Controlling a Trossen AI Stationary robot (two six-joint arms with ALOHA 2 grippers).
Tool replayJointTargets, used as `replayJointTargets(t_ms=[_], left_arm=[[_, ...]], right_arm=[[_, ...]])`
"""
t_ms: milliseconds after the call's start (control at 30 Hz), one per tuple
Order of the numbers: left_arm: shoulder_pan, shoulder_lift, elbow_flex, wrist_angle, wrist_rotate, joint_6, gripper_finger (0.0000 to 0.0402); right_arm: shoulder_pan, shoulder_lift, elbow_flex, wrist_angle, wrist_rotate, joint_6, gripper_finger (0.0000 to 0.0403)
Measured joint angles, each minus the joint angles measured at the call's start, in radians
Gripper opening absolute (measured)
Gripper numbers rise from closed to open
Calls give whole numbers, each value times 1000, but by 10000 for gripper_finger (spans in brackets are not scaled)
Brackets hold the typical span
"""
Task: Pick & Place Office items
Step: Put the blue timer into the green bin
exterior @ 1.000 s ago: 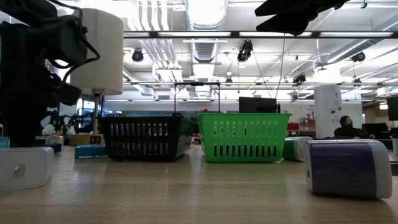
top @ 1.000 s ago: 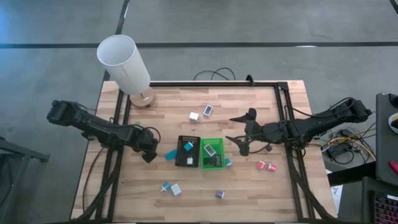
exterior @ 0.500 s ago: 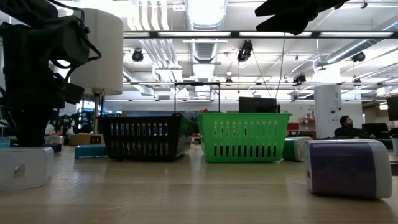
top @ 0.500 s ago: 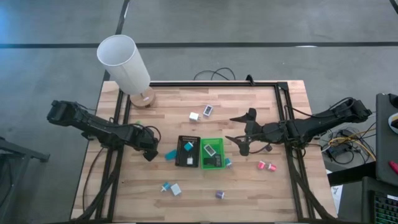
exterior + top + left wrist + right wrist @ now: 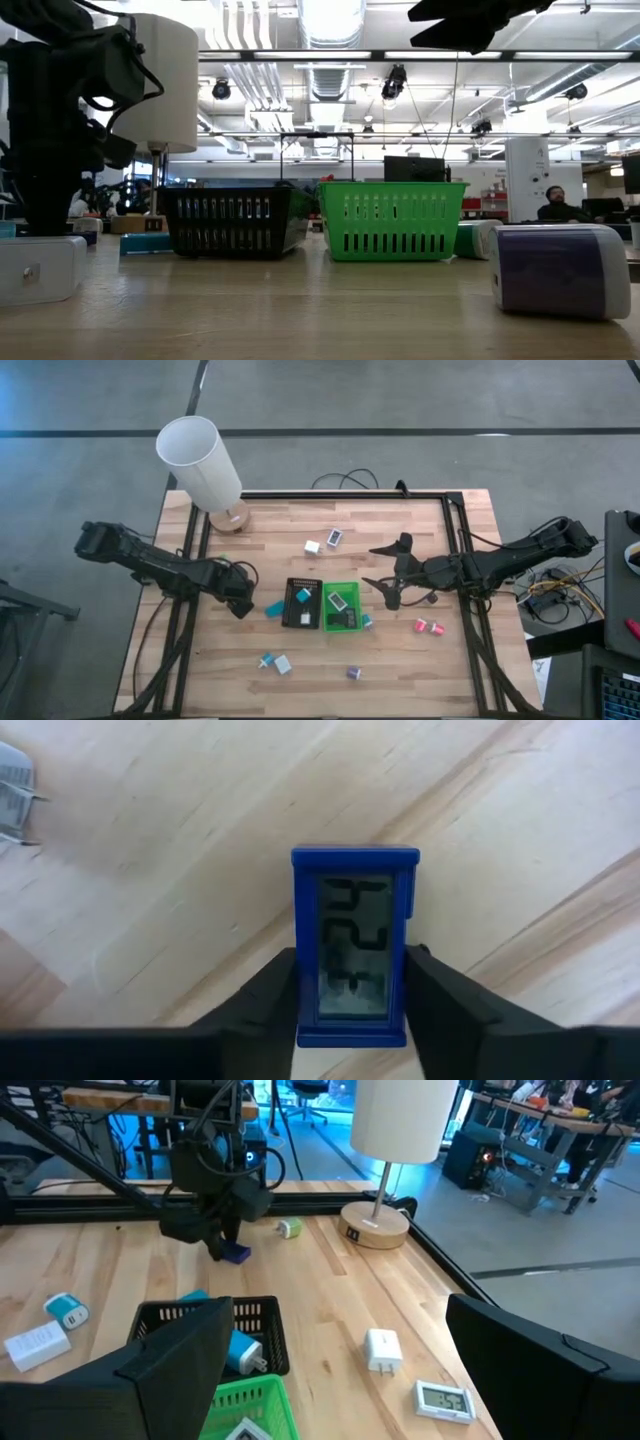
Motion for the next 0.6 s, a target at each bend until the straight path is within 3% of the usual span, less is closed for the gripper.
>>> replayJointTargets(t_ms=[333,600], left_arm=[[8,-3,-1,-16,57,104,141],[52,1,101,-48,148,244,141]], right_arm=[[-1,0,-16,-11,0,5,366],[-3,0,-33,-9,-1,-19,366]])
